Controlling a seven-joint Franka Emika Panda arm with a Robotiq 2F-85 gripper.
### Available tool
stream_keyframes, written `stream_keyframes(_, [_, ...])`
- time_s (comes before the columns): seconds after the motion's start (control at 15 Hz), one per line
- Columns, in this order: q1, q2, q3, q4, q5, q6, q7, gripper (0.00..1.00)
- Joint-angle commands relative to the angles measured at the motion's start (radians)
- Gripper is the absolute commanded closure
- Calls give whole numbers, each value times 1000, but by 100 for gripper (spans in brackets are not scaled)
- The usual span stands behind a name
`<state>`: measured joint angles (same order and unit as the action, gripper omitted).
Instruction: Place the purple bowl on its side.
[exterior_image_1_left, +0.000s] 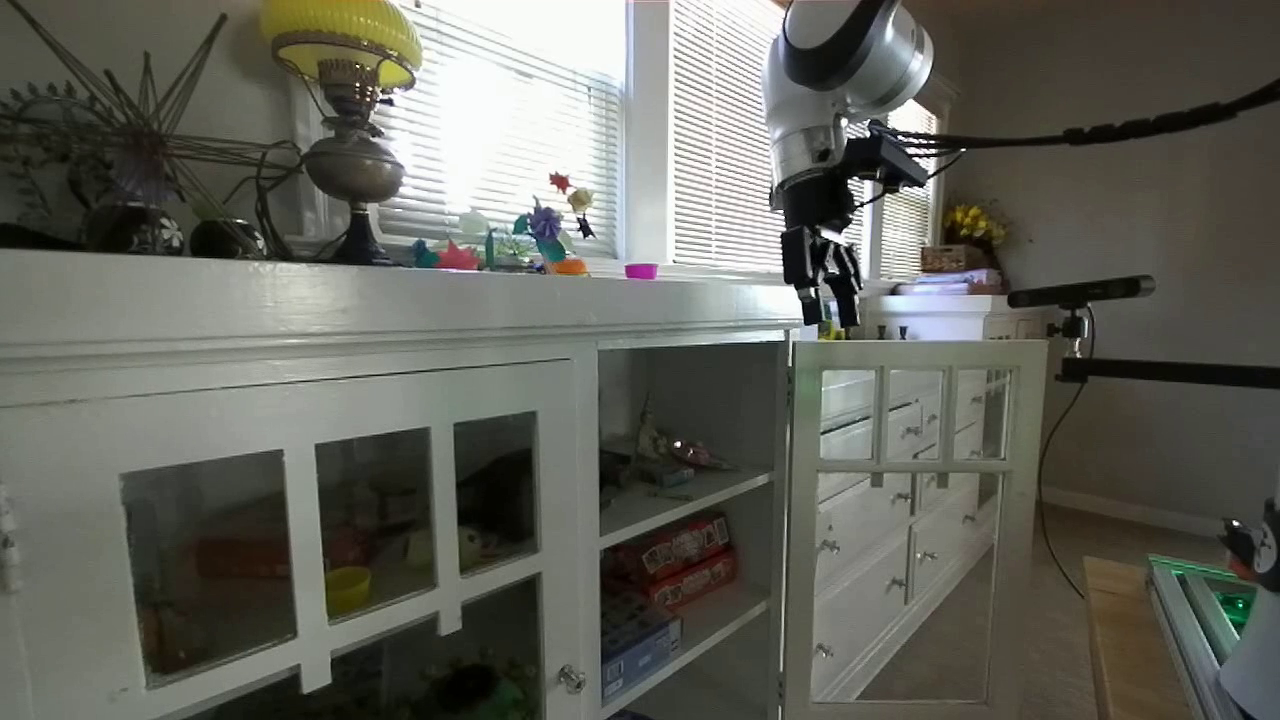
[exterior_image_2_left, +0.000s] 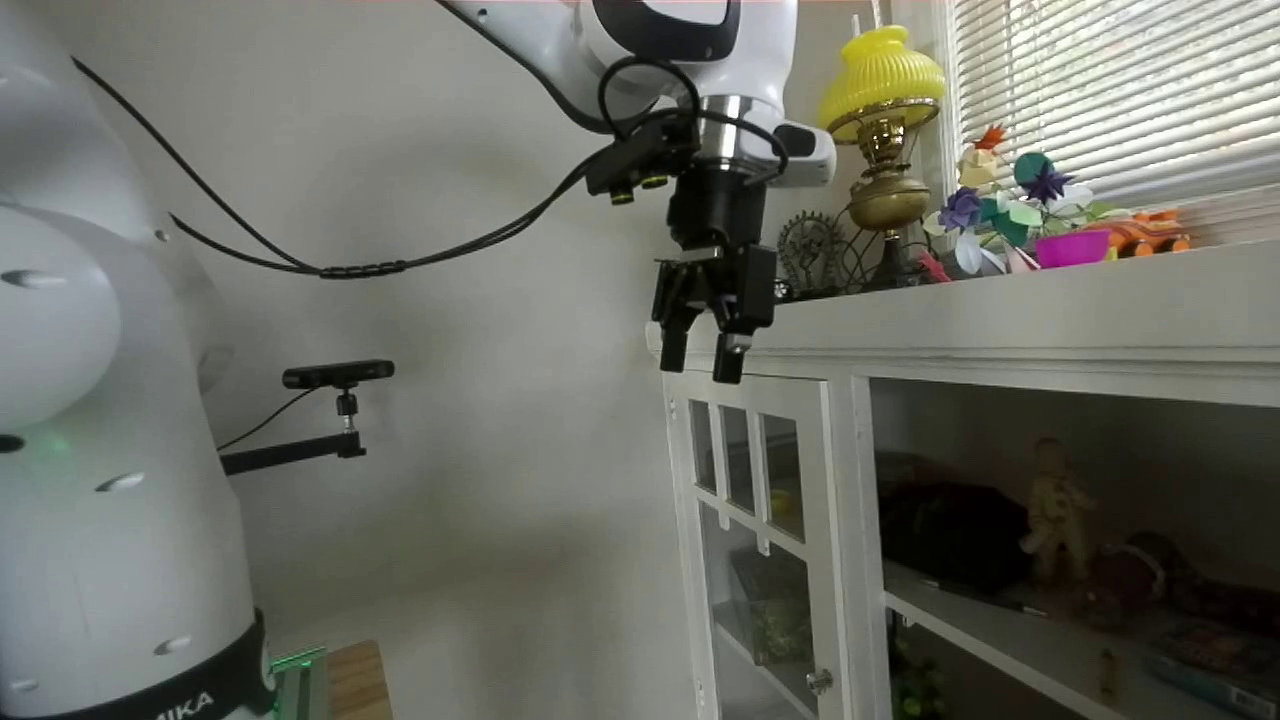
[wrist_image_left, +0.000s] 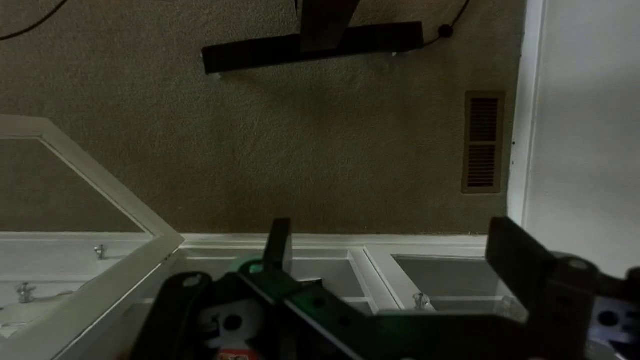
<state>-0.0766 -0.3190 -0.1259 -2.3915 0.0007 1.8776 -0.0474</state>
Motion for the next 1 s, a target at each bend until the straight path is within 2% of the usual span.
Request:
stream_keyframes(0.0, [-26, 37, -35, 103, 59, -5, -11, 0])
stream_keyframes(0.47, [-71, 153, -132, 350, 194, -8, -40, 0])
stream_keyframes(0.6, [-73, 218, -146, 436, 223, 47, -94, 0])
stream_keyframes(0.73, [-85, 311, -143, 530, 177, 125, -117, 0])
stream_keyframes(0.8, [-86, 194, -129, 410, 175, 91, -80, 0])
stream_keyframes(0.93, [-93, 263, -127, 475, 174, 123, -92, 0])
